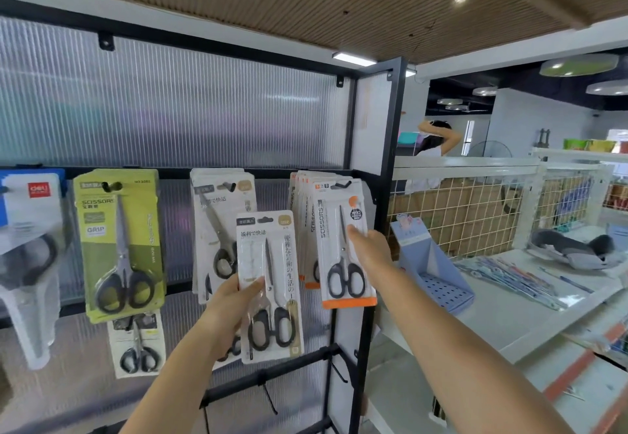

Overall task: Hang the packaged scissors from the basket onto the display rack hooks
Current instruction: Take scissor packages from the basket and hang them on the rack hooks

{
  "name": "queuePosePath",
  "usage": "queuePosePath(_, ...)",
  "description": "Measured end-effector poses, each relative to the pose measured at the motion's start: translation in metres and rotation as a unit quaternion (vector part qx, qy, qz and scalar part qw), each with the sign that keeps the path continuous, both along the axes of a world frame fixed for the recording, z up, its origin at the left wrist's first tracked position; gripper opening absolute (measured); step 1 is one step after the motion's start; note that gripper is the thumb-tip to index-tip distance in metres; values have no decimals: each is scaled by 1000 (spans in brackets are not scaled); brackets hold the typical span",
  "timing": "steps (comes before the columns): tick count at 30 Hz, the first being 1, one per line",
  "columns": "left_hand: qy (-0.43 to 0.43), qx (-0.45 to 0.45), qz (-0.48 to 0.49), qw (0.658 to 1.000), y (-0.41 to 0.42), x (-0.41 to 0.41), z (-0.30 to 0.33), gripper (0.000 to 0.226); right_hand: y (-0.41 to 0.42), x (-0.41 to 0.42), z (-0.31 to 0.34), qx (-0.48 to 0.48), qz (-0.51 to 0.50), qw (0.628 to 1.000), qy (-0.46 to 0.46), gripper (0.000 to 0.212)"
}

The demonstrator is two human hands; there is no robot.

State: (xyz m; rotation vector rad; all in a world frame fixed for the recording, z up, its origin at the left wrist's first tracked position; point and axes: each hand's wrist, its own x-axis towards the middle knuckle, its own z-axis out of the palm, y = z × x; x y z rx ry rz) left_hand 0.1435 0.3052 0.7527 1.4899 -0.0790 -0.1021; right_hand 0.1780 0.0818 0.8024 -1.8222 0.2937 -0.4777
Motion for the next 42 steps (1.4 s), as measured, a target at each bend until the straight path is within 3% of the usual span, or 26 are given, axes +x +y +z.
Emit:
queuePosePath(3,-2,11,-11,1000,2,-1,2,17,6,13,-4,-37,-24,999,-3,33)
queuePosePath(7,-6,34,-22,999,8,1,-1,15,11,26,-12,-12,-58,998,-9,44)
queuePosePath(15,-27,55,-3,998,20,9,-5,21,9,31,-8,-6,-94,996,-10,36)
queuePosePath(18,-25,49,-7,998,22,4,-4,21,10,27,-6,-104,-153,982,-40,37)
queuePosePath(20,-23,46,-6,999,25,-2,-5,23,19,16,-3,-175,-203,952,-149,30)
queuePosePath(22,-24,38,0,999,28,-7,-6,23,33,2,6,-195,-157,940,-231,23)
queuePosePath(24,-30,29,1,999,28,-15,-5,20,48,-9,19,-169,-27,955,-240,23)
queuePosePath(27,-50,36,5,998,28,-28,-1,12,67,-21,37,-165,147,963,-156,30)
queuePosePath(30,-68,56,-2,996,33,-38,4,16,80,-30,48,-205,235,948,-70,30)
queuePosePath(33,-82,46,4,996,40,-38,8,20,86,-37,55,-189,285,937,-77,14)
queuePosePath(37,-88,12,-3,996,54,-36,9,37,96,-38,70,-185,287,931,-132,11)
queuePosePath(40,-90,22,3,996,61,-29,2,14,102,-36,84,-183,276,931,-154,10)
queuePosePath(42,-93,28,12,995,62,-24,0,14,105,-33,91,-191,273,930,-155,15)
